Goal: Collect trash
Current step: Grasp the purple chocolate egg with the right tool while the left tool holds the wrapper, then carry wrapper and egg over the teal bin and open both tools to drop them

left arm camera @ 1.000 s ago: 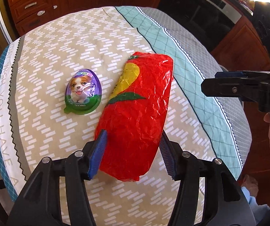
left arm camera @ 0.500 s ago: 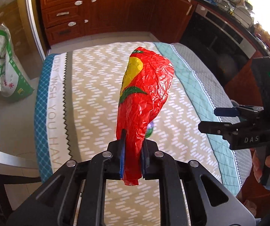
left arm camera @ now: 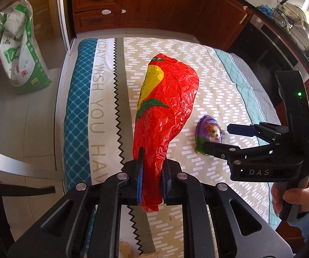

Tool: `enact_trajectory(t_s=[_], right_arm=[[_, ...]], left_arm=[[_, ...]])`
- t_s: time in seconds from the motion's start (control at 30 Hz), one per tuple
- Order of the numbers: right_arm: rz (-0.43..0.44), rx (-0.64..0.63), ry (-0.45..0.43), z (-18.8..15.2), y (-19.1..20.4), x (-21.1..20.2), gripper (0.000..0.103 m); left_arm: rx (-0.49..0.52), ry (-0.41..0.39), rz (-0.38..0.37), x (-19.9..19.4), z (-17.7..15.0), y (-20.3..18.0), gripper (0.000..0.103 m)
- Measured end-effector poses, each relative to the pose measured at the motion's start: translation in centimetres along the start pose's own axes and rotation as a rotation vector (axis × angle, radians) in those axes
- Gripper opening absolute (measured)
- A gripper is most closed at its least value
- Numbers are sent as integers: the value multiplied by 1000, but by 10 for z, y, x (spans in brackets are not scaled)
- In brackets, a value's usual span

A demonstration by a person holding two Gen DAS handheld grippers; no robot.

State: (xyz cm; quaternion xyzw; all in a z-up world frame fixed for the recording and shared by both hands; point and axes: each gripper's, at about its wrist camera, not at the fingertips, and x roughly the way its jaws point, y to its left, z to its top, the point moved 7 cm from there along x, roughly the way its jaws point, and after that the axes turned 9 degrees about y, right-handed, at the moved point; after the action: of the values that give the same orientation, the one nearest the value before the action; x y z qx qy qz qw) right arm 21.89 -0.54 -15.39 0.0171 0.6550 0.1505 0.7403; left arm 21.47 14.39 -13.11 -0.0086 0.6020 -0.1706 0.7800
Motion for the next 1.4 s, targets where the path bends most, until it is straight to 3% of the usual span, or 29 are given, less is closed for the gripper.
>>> enact_trajectory(t_s=[0.07, 0.17, 0.37, 0.73, 1.1, 1.4], right_arm=[[-8, -11, 6, 2, 4, 6, 75], [-66, -49, -31, 6, 9, 6, 53], [-70, -23, -48, -8, -14, -8, 52], [-95, 110, -126, -72, -103, -70, 52], [-96, 241, -233, -156, -207, -140, 52], [-117, 412, -296, -232, -310, -178, 52]], left_arm=[[-1, 7, 0, 3, 0, 1, 13], [5, 14, -8, 6, -1, -4, 13], [38, 18, -21, 11, -1, -28, 14], [182, 24, -33, 7, -16, -123, 14], [372, 62, -32, 12, -33, -256, 14], [570, 140, 5, 45, -50, -372, 14]])
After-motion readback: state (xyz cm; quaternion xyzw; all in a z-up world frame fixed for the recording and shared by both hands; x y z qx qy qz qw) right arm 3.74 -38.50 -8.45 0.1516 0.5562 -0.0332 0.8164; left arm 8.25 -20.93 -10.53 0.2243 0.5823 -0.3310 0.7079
